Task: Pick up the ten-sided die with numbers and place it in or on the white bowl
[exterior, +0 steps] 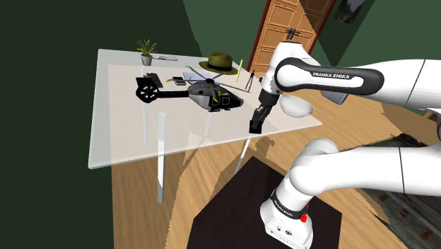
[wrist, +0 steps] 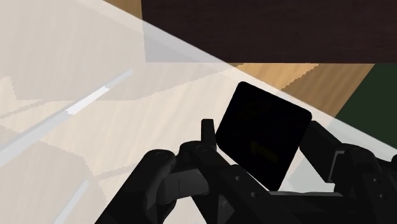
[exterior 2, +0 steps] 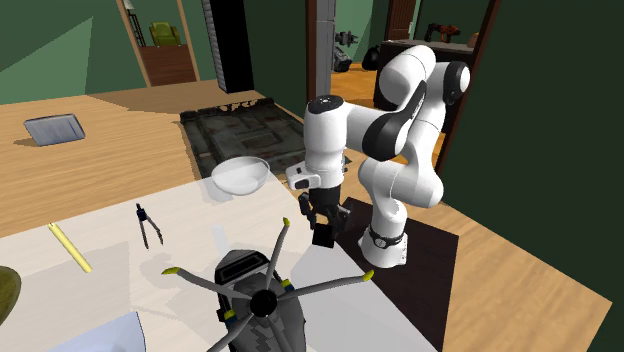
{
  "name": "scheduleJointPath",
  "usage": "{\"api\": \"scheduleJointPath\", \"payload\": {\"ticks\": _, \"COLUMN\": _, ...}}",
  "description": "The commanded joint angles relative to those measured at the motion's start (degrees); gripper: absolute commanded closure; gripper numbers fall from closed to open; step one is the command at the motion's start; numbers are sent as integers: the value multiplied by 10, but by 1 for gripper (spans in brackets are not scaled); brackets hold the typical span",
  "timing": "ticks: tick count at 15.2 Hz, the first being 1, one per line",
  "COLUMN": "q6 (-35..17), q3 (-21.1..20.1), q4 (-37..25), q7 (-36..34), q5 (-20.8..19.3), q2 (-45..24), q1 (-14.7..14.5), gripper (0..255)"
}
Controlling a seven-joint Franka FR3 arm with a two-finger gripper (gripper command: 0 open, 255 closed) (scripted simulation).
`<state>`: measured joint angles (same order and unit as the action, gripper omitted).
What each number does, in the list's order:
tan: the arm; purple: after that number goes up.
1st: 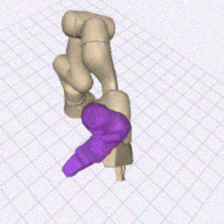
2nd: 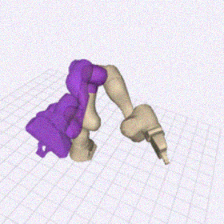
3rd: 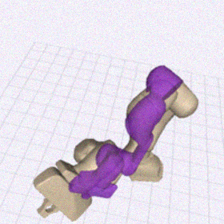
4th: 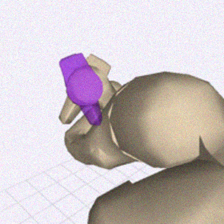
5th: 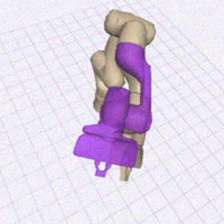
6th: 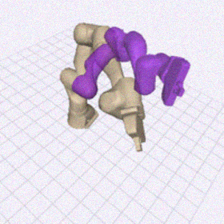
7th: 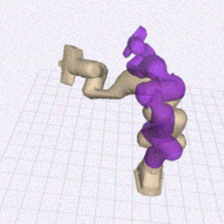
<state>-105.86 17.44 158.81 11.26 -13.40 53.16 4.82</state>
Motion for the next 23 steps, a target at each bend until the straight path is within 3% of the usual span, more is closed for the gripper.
{"api": "scheduleJointPath", "payload": {"ticks": 1, "q6": 0, "q3": 0, "q4": 1, "q7": 0, "q5": 0, "q2": 0, "q1": 0, "gripper": 255}}
{"api": "scheduleJointPath", "payload": {"ticks": 8, "q6": 0, "q3": 0, "q4": 1, "q7": 0, "q5": 0, "q2": -1, "q1": 0, "gripper": 255}}
{"api": "scheduleJointPath", "payload": {"ticks": 23, "q6": 113, "q3": -25, "q4": -113, "q7": 2, "q5": 25, "q2": -1, "q1": -12, "gripper": 255}}
